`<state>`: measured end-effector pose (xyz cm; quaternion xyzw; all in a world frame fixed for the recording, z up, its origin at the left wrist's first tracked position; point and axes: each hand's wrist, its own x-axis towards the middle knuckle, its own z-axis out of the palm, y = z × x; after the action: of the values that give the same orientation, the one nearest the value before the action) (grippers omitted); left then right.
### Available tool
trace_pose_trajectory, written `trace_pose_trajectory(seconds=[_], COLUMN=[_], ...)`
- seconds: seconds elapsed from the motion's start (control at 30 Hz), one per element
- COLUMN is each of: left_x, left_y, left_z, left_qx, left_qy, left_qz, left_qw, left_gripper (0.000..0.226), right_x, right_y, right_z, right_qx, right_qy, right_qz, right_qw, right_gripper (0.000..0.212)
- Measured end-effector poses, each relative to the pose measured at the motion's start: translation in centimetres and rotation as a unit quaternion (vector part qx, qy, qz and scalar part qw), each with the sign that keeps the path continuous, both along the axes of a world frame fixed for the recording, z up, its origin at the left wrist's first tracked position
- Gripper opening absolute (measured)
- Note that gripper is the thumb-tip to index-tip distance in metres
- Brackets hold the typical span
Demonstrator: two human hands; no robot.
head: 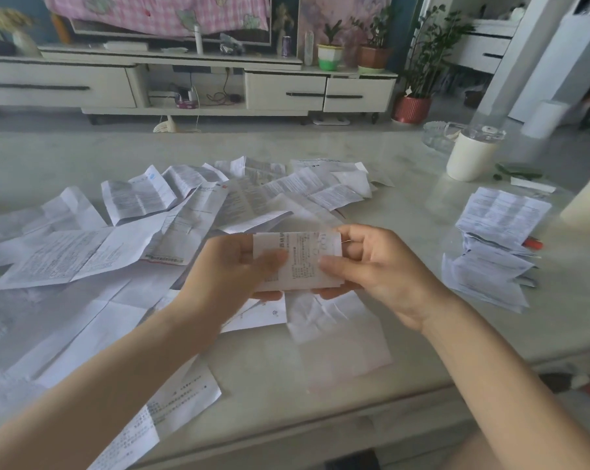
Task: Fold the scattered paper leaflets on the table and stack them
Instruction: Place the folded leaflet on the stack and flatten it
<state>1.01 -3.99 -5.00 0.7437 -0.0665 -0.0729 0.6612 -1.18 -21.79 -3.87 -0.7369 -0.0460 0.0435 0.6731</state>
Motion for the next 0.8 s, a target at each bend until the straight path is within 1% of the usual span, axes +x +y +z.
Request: trace_pose_trajectory(seconds=[0.03,0.13,0.17,0.23,0.3,0.33,0.4,0.43,0.5,0.6,0.67,0.73,0.77,0.8], left_x=[0.1,0.3,0.3,0.4,0.4,0.3,-0.2,-0.2,-0.2,0.1,0.3,0.5,0.7,1.1], left_y=[-0.1,-2.0,-2.5,-4.0,-5.5,-6.3,-8.1,-8.6,-9.9,-11.4,-12.5,-14.0,-15.0,-15.9], left_z=[0.0,0.5,0.7,0.7,0.4,0.4,0.5,0.6,0.7,0.8,0.8,1.2,1.5,1.8], left_qx=[-0.003,-0.031,-0.032,-0.008,0.041,0.068,0.109,0.111,0.097,0.069,0.064,0.076,0.076,0.074], left_qy=[0.000,0.016,0.019,0.002,-0.059,-0.099,-0.158,-0.171,-0.172,-0.135,-0.115,-0.125,-0.127,-0.126], left_qz=[-0.006,-0.045,-0.055,-0.057,-0.034,-0.032,-0.039,-0.041,-0.055,-0.076,-0.087,-0.092,-0.095,-0.100], left_qw=[1.000,0.998,0.998,0.998,0.997,0.992,0.981,0.978,0.979,0.985,0.987,0.985,0.984,0.984], left_gripper=[0.008,0.013,0.010,0.003,0.017,0.020,0.021,0.019,0.014,0.019,0.022,0.025,0.025,0.024], right_x=[0.0,-0.5,-0.7,-1.2,-1.7,-1.9,-2.1,-2.1,-2.3,-2.6,-3.1,-3.8,-4.4,-4.7], right_y=[0.0,-1.8,-2.2,-3.4,-4.2,-4.6,-5.5,-5.7,-6.5,-7.8,-9.0,-10.7,-11.8,-12.8], right_z=[0.0,0.0,0.1,0.0,-0.3,-0.4,-0.6,-0.5,-0.4,-0.6,-0.5,-0.3,-0.1,0.1], right_qx=[-0.016,-0.024,-0.037,-0.054,-0.077,-0.094,-0.104,-0.101,-0.106,-0.120,-0.095,-0.003,0.054,0.095], right_qy=[-0.009,-0.015,-0.015,-0.005,-0.003,-0.011,-0.047,-0.065,-0.089,-0.099,-0.061,0.007,0.028,0.031], right_qz=[-0.010,-0.052,-0.055,-0.052,-0.049,-0.063,-0.124,-0.153,-0.202,-0.259,-0.274,-0.233,-0.214,-0.214], right_qw=[1.000,0.998,0.998,0.997,0.996,0.994,0.986,0.981,0.970,0.953,0.955,0.972,0.975,0.972], right_gripper=[0.019,0.011,0.010,0.008,0.010,0.013,0.016,0.017,0.018,0.021,0.022,0.012,0.006,0.004])
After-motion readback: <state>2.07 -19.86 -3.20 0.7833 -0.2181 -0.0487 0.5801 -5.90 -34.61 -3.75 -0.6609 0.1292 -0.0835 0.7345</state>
